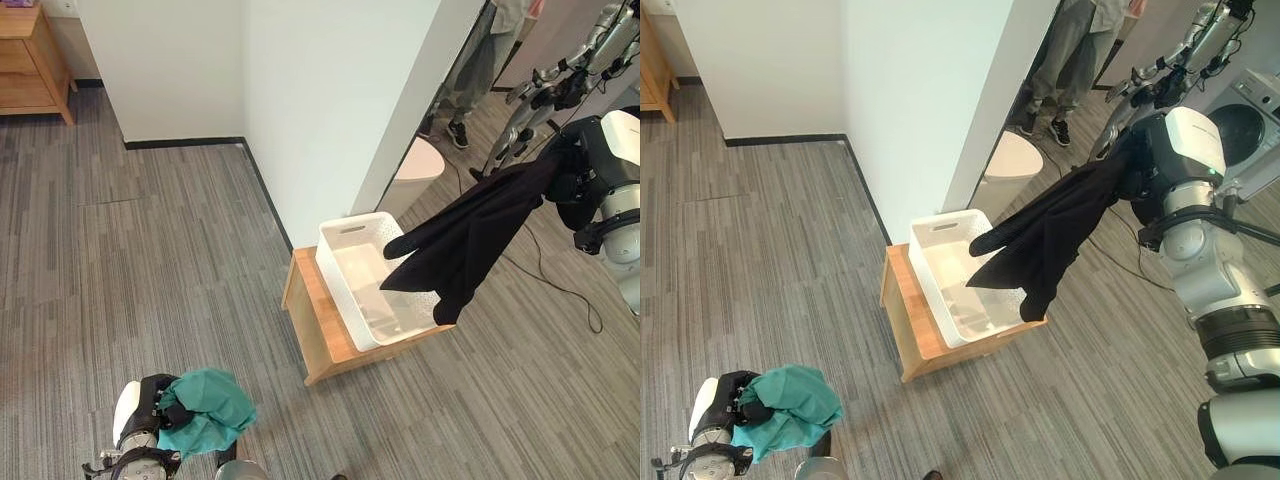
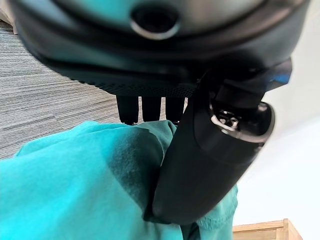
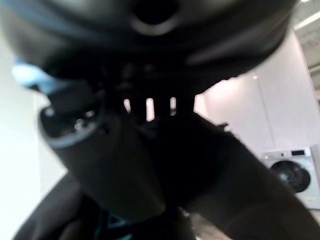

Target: Pick up bed clothes into laundry basket.

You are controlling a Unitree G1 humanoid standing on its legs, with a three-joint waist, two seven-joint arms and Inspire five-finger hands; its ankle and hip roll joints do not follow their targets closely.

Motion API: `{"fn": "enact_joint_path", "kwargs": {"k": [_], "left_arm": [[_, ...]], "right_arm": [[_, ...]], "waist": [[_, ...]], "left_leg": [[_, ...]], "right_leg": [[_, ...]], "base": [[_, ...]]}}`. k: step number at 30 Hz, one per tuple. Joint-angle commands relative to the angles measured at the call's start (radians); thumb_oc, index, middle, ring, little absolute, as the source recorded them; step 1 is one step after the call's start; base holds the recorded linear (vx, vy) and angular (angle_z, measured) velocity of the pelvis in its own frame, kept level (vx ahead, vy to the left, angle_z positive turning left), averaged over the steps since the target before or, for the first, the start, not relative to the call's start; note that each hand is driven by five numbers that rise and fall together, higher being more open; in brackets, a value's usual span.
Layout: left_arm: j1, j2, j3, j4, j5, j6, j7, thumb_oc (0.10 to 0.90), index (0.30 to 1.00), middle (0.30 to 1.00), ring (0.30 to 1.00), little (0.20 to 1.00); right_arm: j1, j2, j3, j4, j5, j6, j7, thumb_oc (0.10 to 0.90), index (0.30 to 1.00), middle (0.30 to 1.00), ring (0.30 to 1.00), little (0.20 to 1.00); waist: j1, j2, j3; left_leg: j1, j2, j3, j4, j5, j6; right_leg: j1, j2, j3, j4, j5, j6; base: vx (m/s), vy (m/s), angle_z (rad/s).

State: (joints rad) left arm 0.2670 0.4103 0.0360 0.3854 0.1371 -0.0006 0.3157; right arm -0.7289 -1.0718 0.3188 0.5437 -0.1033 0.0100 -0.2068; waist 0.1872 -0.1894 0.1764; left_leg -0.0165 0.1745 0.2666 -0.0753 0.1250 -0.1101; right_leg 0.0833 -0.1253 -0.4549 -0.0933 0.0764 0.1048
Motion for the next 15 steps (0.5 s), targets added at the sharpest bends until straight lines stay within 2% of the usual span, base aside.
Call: {"fn": "enact_joint_path", "kwargs": {"k": [1,8,15], "left_arm": [[-0.096,0.083,-0.042,-0.096,-0.018,-0.091,0.020,0.400,0.300,0.300,0.300,0.300],[-0.105,0.087,-0.062,-0.094,-0.032,-0.100,0.011,0.400,0.300,0.300,0.300,0.300],[-0.107,0.102,-0.070,-0.070,-0.034,-0.104,0.023,0.400,0.300,0.300,0.300,0.300]], "right_arm": [[-0.247,-0.083,0.017,0.015,0.034,-0.012,-0.095,0.400,0.300,0.300,0.300,0.300],[-0.370,0.021,0.088,0.062,0.045,-0.016,-0.117,0.400,0.300,0.300,0.300,0.300],[-0.444,0.100,0.161,0.142,-0.002,-0.011,-0.127,0.400,0.300,0.300,0.300,0.300]], "waist": [[0.035,-0.019,-0.027],[0.074,-0.008,0.008],[0.090,0.006,0.015]], "left_leg": [[-0.036,0.022,-0.024,-0.008,-0.069,-0.011],[-0.094,0.025,-0.045,-0.009,-0.053,-0.016],[-0.117,0.019,-0.058,-0.010,-0.045,-0.018]], "right_leg": [[0.060,-0.054,-0.001,0.025,-0.133,0.056],[0.026,-0.049,-0.015,0.013,-0.129,0.052],[0.018,-0.052,-0.021,0.013,-0.132,0.051]], "base": [[-0.03,-0.022,-0.03],[-0.02,-0.014,0.02],[0.02,-0.002,0.09]]}}
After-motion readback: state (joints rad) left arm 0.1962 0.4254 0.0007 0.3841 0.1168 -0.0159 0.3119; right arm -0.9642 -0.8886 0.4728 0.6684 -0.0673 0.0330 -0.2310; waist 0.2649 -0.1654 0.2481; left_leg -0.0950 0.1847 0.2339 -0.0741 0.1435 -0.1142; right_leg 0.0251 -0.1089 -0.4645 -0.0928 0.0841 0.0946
